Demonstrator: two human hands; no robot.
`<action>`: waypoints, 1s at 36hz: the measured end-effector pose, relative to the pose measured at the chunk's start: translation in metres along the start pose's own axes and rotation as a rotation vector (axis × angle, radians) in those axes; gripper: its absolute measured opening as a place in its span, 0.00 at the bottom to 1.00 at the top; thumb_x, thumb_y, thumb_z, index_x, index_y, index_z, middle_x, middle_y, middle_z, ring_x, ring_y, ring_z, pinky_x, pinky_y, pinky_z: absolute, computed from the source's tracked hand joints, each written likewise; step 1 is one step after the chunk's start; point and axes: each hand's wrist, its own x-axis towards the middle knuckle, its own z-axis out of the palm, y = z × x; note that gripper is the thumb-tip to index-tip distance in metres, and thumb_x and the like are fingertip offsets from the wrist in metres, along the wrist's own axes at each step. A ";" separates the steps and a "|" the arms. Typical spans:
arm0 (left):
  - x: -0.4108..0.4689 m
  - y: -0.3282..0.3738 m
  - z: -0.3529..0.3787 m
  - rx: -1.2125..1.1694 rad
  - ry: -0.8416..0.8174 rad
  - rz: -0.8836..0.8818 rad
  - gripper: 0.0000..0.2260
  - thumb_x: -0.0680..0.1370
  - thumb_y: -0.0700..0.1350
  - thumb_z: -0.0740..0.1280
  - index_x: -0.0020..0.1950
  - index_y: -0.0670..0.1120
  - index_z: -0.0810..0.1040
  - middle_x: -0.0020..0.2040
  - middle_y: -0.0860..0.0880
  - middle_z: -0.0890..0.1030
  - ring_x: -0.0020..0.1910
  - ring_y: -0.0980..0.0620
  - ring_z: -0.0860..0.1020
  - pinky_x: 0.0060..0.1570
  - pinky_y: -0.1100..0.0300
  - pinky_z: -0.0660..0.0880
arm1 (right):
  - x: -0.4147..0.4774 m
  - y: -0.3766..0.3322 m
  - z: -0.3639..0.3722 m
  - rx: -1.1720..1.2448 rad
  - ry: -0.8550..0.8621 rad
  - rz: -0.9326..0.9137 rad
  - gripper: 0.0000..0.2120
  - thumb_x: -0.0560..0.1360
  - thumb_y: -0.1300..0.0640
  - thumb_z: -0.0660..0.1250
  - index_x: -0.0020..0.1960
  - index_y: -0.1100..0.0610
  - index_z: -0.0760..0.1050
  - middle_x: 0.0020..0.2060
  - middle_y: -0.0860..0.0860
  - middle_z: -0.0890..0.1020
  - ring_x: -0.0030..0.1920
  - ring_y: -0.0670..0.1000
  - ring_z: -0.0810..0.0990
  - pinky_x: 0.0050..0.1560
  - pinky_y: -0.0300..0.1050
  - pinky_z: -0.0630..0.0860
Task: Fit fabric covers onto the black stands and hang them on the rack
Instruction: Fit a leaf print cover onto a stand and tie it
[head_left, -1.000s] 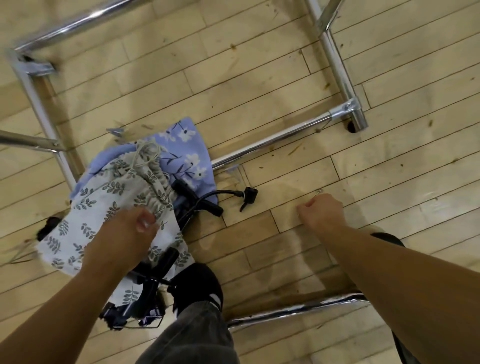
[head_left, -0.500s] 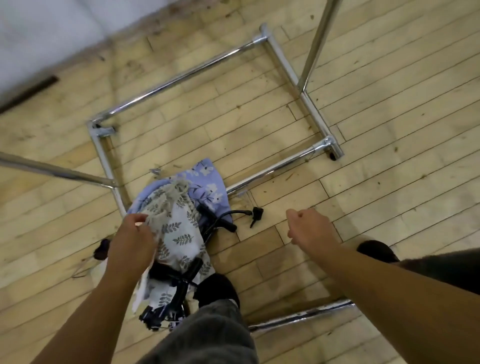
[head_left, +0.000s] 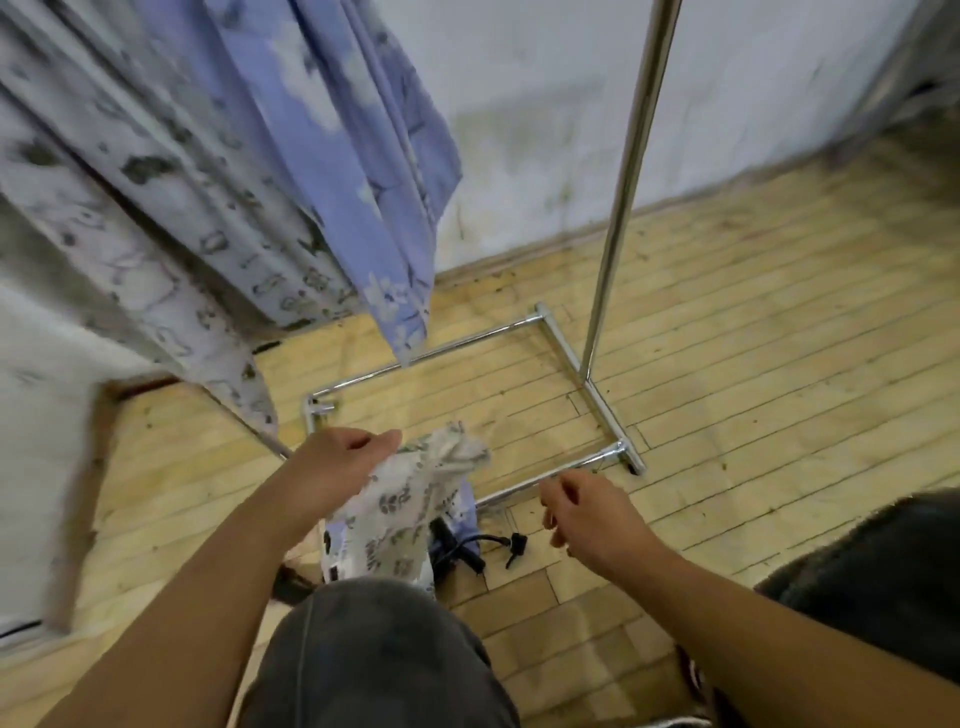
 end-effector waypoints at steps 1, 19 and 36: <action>-0.010 0.009 -0.004 0.008 -0.017 0.028 0.18 0.79 0.66 0.65 0.45 0.51 0.76 0.47 0.51 0.77 0.44 0.50 0.77 0.43 0.56 0.70 | -0.009 -0.007 -0.007 -0.009 -0.008 -0.030 0.14 0.85 0.46 0.59 0.49 0.52 0.78 0.42 0.49 0.84 0.41 0.48 0.84 0.44 0.45 0.82; -0.133 0.041 0.050 -0.058 -0.079 0.285 0.09 0.83 0.45 0.62 0.50 0.58 0.76 0.45 0.45 0.79 0.36 0.47 0.72 0.34 0.56 0.69 | -0.111 -0.007 -0.068 0.223 -0.091 -0.297 0.13 0.85 0.48 0.60 0.53 0.53 0.80 0.55 0.43 0.85 0.50 0.47 0.86 0.45 0.55 0.86; -0.161 0.032 0.076 -0.185 -0.048 0.298 0.16 0.86 0.41 0.59 0.52 0.55 0.85 0.21 0.55 0.69 0.22 0.52 0.58 0.24 0.61 0.55 | -0.117 0.017 -0.051 -0.399 -0.293 -0.458 0.13 0.87 0.46 0.53 0.58 0.51 0.73 0.51 0.51 0.82 0.50 0.52 0.80 0.56 0.54 0.78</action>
